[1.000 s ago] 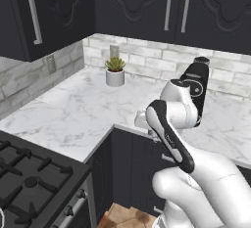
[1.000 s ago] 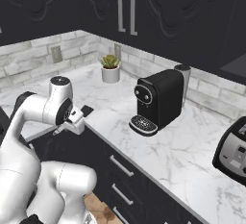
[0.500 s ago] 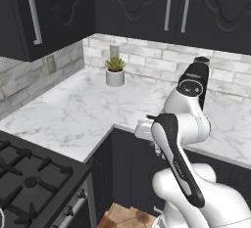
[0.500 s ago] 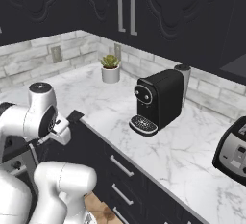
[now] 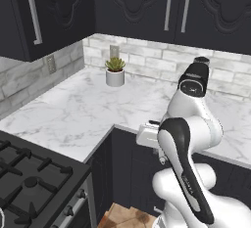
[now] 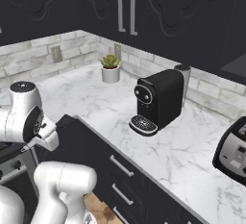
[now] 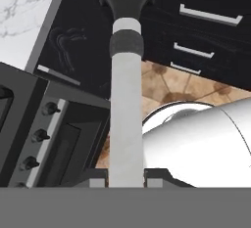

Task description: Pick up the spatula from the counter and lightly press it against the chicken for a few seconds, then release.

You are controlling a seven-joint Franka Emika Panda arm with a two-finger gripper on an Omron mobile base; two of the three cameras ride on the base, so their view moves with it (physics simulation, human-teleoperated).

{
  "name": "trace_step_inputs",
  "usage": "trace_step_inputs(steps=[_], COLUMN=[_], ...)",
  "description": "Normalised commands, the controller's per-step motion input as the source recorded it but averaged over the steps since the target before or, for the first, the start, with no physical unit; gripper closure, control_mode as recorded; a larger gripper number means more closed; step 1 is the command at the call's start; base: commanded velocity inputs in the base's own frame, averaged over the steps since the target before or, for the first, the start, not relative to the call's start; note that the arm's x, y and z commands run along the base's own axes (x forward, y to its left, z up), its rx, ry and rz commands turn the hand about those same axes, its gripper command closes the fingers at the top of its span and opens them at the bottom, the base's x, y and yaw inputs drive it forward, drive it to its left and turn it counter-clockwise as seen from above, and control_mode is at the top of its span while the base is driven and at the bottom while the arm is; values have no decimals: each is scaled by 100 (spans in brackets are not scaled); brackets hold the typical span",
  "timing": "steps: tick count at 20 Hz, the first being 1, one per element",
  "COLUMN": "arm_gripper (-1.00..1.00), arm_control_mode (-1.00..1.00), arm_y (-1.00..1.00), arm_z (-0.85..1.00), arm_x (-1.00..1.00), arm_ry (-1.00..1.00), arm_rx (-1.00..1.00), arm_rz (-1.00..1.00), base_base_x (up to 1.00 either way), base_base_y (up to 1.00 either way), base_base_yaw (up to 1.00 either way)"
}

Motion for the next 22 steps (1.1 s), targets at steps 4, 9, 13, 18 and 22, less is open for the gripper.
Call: trace_step_inputs(steps=[4, 9, 13, 18, 22], arm_gripper=[100, 100, 100, 100, 100], arm_control_mode=[-100, -100, 100, 100, 100], arm_y=[0, 0, 0, 0, 0], arm_z=[13, 3, 0, 0, 0], arm_x=[-47, -32, 0, 0, 0], arm_ry=[0, 0, 0, 0, 0], arm_rx=[0, 0, 0, 0, 0], arm_rz=[0, 0, 0, 0, 0], base_base_x=[0, 0, -11, 0, -1], base_base_y=[0, 0, 0, 0, 0], base_base_yaw=[0, 0, 1, 9, 18])
